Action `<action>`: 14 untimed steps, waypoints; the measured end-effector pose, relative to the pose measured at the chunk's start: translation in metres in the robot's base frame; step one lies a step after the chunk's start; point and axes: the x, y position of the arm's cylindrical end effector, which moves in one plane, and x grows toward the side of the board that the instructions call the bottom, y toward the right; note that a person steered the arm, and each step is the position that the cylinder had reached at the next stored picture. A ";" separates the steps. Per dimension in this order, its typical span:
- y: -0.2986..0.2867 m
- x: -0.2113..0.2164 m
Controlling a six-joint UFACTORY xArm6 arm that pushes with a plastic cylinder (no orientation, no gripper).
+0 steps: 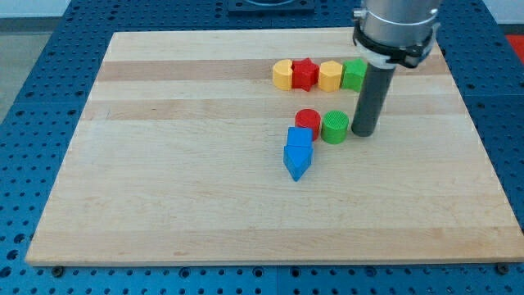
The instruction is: Move the blue triangle towards the group of blocks
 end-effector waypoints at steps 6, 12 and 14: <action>-0.080 0.078; -0.151 0.019; -0.187 0.009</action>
